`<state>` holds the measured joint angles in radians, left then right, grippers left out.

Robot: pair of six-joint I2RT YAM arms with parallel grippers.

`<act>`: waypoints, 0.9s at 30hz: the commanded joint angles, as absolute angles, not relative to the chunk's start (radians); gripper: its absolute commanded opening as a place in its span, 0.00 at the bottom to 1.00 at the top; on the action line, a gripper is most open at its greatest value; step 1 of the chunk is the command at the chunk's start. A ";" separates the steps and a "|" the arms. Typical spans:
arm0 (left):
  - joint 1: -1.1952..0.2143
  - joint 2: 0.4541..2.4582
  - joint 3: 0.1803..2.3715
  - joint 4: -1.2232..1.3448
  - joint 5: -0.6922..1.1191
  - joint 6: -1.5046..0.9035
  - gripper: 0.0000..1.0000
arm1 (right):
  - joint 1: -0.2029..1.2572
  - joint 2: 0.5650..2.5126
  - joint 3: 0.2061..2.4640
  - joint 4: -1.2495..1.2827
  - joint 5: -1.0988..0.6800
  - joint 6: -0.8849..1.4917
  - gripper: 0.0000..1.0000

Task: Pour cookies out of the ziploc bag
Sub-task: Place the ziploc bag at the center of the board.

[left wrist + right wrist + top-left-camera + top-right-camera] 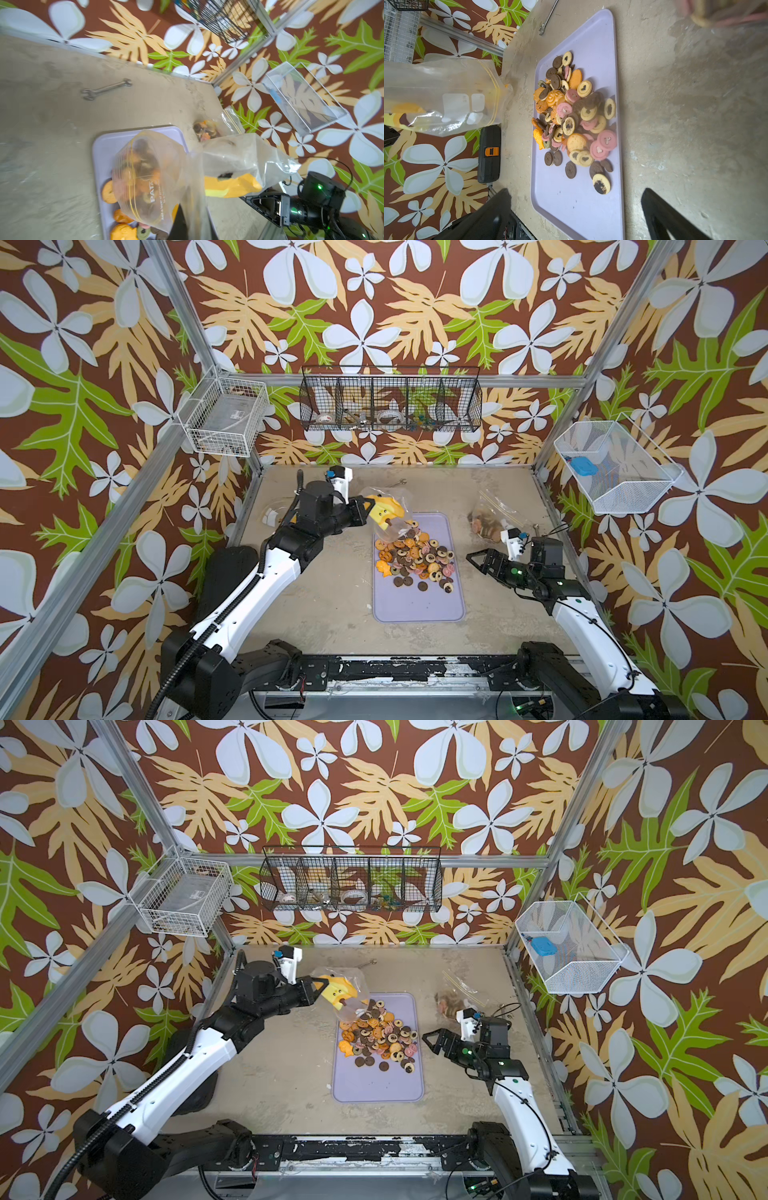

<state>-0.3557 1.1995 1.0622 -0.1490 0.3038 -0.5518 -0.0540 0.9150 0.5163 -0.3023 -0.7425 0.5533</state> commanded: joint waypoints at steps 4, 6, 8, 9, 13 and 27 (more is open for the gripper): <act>-0.145 1.219 1.104 -0.266 0.255 -0.444 0.00 | -0.053 0.937 0.523 -0.239 -0.772 0.565 1.00; -0.105 1.259 1.123 -0.267 0.198 -0.410 0.00 | -0.054 0.940 0.525 -0.238 -0.779 0.559 1.00; -0.086 1.319 1.158 -0.262 0.128 -0.378 0.00 | -0.054 0.939 0.527 -0.239 -0.785 0.555 1.00; -0.081 1.351 1.177 -0.252 0.089 -0.370 0.00 | -0.054 0.937 0.527 -0.240 -0.788 0.552 1.00; -0.078 1.450 1.215 -0.150 -0.043 -0.361 0.00 | -0.054 0.924 0.523 -0.235 -0.786 0.558 1.00; -0.080 1.536 0.869 0.342 -0.119 -0.479 0.00 | -0.053 0.856 0.515 -0.253 -0.747 0.567 1.00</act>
